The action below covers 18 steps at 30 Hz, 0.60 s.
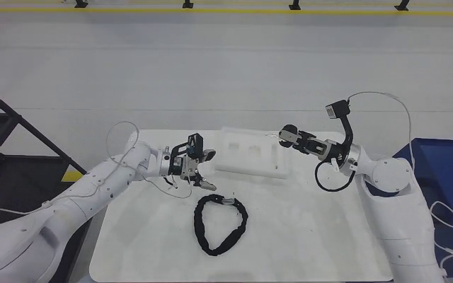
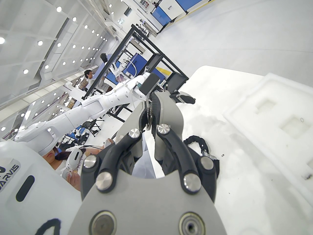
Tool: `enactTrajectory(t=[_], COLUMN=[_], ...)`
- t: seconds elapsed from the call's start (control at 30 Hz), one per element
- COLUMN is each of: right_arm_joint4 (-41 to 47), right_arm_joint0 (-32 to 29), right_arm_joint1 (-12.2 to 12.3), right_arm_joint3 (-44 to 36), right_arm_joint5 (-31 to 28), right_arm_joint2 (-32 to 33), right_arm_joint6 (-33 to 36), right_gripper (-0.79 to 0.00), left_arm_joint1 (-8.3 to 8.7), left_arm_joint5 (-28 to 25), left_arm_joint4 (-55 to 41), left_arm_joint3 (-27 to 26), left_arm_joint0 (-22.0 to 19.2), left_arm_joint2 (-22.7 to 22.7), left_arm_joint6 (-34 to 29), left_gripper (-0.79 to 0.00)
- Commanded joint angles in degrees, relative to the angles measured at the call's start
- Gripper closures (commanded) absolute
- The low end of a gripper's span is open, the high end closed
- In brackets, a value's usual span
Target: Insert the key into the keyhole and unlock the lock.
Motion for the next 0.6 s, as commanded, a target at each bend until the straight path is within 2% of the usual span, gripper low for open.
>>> enactTrajectory(t=[0.0,0.3,0.57], right_arm_joint4=[0.0,0.0,0.0], right_arm_joint0=[0.0,0.0,0.0], right_arm_joint1=[0.0,0.0,0.0], right_arm_joint3=[0.0,0.0,0.0], right_arm_joint5=[0.0,0.0,0.0], right_arm_joint2=[0.0,0.0,0.0], right_arm_joint6=[0.0,0.0,0.0], right_gripper=[0.0,0.0,0.0], left_arm_joint1=[-0.73,-4.25,-7.17], left_arm_joint5=[0.0,-1.2,1.4], left_arm_joint4=[2.3,15.7,24.3], left_arm_joint3=[0.3,2.4,7.3], left_arm_joint0=[0.8,2.7,3.9], left_arm_joint2=[0.1,1.3,2.0], left_arm_joint6=[0.2,4.9,9.5], left_gripper=[-0.785,-0.785,-0.785])
